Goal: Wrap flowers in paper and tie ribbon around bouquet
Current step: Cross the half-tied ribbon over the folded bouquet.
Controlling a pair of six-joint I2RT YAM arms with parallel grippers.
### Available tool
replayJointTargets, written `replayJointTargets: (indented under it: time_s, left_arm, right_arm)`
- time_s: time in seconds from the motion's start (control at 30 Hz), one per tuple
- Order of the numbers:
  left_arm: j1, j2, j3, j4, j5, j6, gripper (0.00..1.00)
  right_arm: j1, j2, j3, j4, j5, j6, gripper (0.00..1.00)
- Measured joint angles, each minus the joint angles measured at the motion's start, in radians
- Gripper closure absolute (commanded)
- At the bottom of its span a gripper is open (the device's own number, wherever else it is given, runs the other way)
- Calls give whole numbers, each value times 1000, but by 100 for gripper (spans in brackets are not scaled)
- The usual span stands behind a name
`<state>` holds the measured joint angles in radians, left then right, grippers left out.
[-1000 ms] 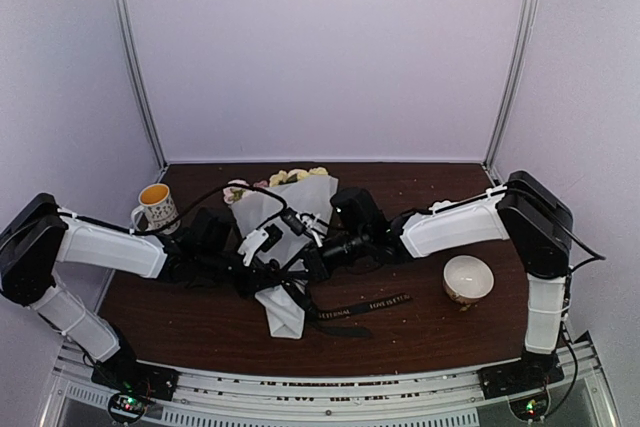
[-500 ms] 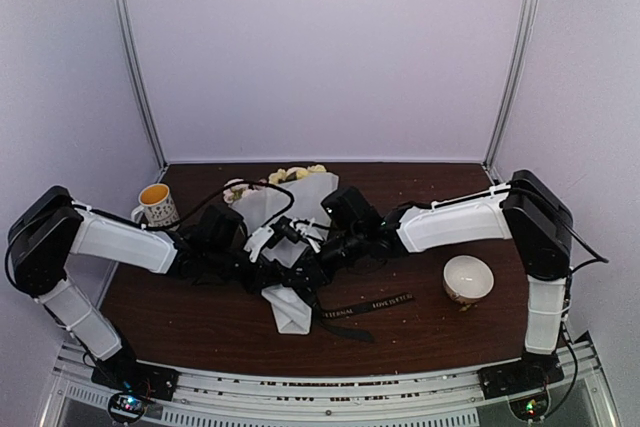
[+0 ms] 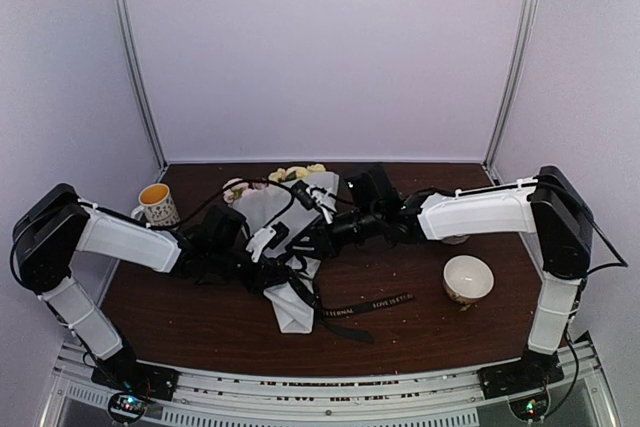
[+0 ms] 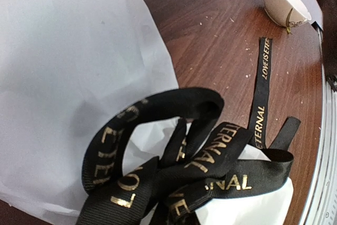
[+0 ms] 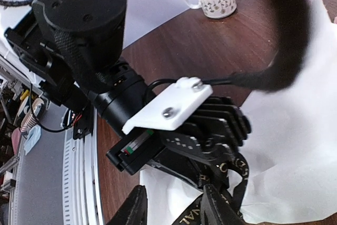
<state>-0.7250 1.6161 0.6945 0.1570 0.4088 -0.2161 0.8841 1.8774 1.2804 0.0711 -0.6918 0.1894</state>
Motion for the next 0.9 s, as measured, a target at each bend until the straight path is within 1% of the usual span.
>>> replayJointTargets:
  time_s: [0.1,0.2,0.33,0.53,0.77,0.9]
  left_arm:
    - [0,0,0,-1,0,0,98]
    - [0,0,2,-2,0,0,98]
    - [0,0,3,-3,0,0,98]
    - [0,0,8,-9,0,0,98]
    - [0,0,14,-21,0,1,98]
    - [0,0,16,-26,0,1,98]
  right_arm:
    - [-28,0,-34,76,27,53,72]
    - [-48,5,-47,86,87,73,81]
    - [-64,58,18,29,143,66,82]
    - [-64,134,46,-42,145,44,85]
    - [-64,219,126,-121,55,16,86]
    - [-64,233,129,-113,-56,15,84]
